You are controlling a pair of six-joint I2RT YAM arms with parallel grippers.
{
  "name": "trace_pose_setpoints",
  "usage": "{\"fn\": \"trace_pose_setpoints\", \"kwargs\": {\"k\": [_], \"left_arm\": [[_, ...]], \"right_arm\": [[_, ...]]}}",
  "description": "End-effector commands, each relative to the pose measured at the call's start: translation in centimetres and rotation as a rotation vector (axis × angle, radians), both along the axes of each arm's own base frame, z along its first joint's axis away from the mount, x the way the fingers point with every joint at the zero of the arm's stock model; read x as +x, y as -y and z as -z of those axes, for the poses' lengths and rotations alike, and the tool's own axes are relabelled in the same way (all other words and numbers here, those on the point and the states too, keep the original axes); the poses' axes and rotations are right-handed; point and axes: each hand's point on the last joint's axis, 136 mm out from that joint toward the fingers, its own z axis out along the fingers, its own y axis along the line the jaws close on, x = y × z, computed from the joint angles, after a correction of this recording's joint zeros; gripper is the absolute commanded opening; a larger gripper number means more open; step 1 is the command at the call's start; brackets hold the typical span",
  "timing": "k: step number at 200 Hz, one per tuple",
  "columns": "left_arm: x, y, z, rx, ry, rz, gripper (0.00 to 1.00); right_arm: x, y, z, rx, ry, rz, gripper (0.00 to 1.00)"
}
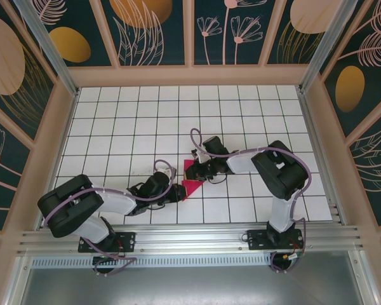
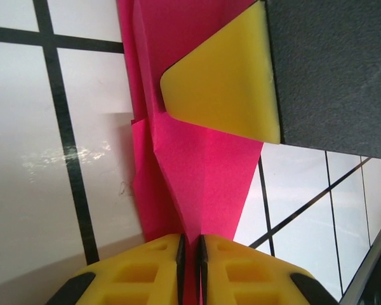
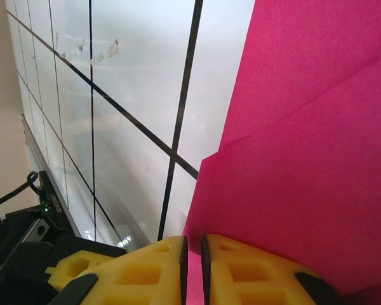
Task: Fold a paper plane with a square sheet of paper (pick it up from the middle)
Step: Fourth fold the wing at the center of the table.
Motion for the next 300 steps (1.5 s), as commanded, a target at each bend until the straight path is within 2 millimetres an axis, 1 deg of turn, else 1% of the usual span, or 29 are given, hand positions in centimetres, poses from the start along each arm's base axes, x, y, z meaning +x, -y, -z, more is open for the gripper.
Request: {"fn": "trace_pose_setpoints", "kwargs": {"k": [1,36,54,68,80,97,122,138,147,158,181,195,209,260,300], "left_arm": [[0.0,-0.6,0.0,0.02,-0.008,-0.014,0.16],[-0.6,-0.4,0.0,-0.008,-0.021,0.005,0.0],[-0.8,-0.5,0.4,-0.003,-0.036,0.01,0.0],[-1.0,-0.9,1.2,0.018,-0.069,-0.007,0.0],[-1.2,-1.3,2.0,0.027,-0.099,-0.033,0.0],[-1.3,-2.0,2.7,0.045,-0.128,-0.072,0.0],[-1.1,-2.6,3.0,0.075,-0.134,-0.103,0.0],[-1.2,-2.7,3.1,0.082,-0.14,-0.105,0.0],[-1.2,-2.7,3.2,0.08,-0.145,-0.107,0.0],[-1.2,-2.5,3.2,0.077,-0.144,-0.101,0.0],[-1.1,-2.2,3.4,0.086,-0.148,-0.094,0.0],[-1.1,-2.3,3.4,0.085,-0.152,-0.1,0.0],[-1.1,-2.5,3.5,0.09,-0.157,-0.108,0.0],[-1.3,-2.6,3.5,0.083,-0.163,-0.11,0.0],[-1.4,-2.6,3.6,0.084,-0.167,-0.109,0.0]], "right_arm": [[0.8,0.3,1.4,-0.033,0.026,0.007,0.19],[0.8,0.3,1.4,-0.033,0.023,0.011,0.19],[0.9,0.2,1.2,-0.022,0.023,0.01,0.19],[1.0,-0.1,0.6,-0.007,0.028,0.007,0.2],[1.2,-0.4,-0.4,0.018,0.04,0.002,0.21],[1.8,-0.7,-2.4,0.051,0.079,0.011,0.25],[2.8,0.3,-4.5,0.062,0.136,0.058,0.27],[2.9,0.8,-5.1,0.067,0.144,0.067,0.27],[2.9,1.0,-5.1,0.06,0.146,0.069,0.27],[2.6,0.9,-5.2,0.073,0.14,0.053,0.27],[1.7,-0.2,-5.2,0.09,0.125,0.008,0.27],[1.3,-0.9,-4.6,0.079,0.115,-0.014,0.27],[1.5,-1.1,-3.8,0.062,0.105,-0.007,0.27],[1.7,-1.7,-2.3,0.067,0.077,-0.02,0.26],[1.8,-1.4,-1.0,0.039,0.063,-0.011,0.26]]}}
